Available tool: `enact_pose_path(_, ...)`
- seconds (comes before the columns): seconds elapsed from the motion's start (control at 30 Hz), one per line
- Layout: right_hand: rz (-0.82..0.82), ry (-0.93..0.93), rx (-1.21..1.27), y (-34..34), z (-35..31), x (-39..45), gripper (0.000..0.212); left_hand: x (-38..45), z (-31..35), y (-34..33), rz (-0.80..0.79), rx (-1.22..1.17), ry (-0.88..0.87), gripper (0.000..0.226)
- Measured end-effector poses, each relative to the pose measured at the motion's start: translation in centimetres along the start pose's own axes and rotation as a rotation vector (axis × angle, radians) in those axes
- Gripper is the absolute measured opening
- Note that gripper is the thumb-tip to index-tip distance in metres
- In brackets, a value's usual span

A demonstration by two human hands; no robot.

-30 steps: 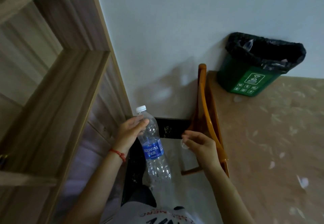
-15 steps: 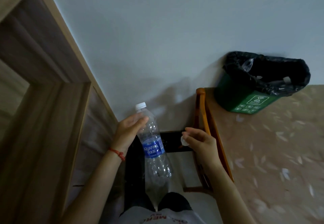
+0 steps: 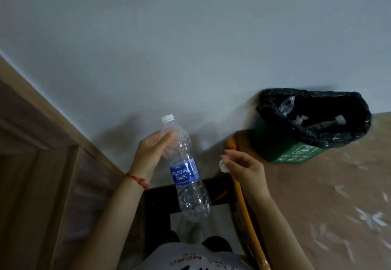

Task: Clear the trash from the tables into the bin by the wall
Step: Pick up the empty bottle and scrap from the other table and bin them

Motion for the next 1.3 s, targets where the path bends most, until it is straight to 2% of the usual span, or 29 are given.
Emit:
enact_pose_path(0.1,0.057,0.008,0.022,1.2,-1.1,1.3,0.019,0.9,1.0,-2.6,-0.076,-0.047,0.016,0.026)
enact_pose_path(0.23,0.155,0.000,0.053,3.6,-1.9,2.2,0.019,1.9,1.8,-6.6,-0.186,-0.056,0.047,0.012)
enact_pose_path(0.63,0.596,-0.012,0.117,9.1,-2.8,2.3,0.020,3.8,1.5,-18.1,-0.615,0.069,0.134,0.010)
enact_pose_path(0.7,0.638,-0.011,0.110,9.5,-3.0,2.3,0.020,3.8,1.3,-19.2,-0.668,0.076,0.146,0.021)
enact_pose_path(0.9,0.709,0.076,0.067,10.6,-6.2,4.0,0.019,4.0,0.6,-21.2,-0.716,0.126,0.165,0.032)
enact_pose_path(1.1,0.765,0.132,0.040,12.2,-9.4,7.8,0.017,4.0,0.3,-22.1,-0.704,0.192,0.156,0.020)
enact_pose_path(1.3,0.821,0.138,0.003,13.0,-10.7,10.4,0.013,3.7,0.7,-22.1,-0.695,0.212,0.142,0.024)
Point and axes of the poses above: each hand's wrist, its own x-axis towards the middle knuckle, its own y-axis out of the back of the hand, z = x × y, the point moved 4 cm from there along x, towards the middle knuckle, and after that the axes turned 13 degrees about z, right-handed, at the moved point
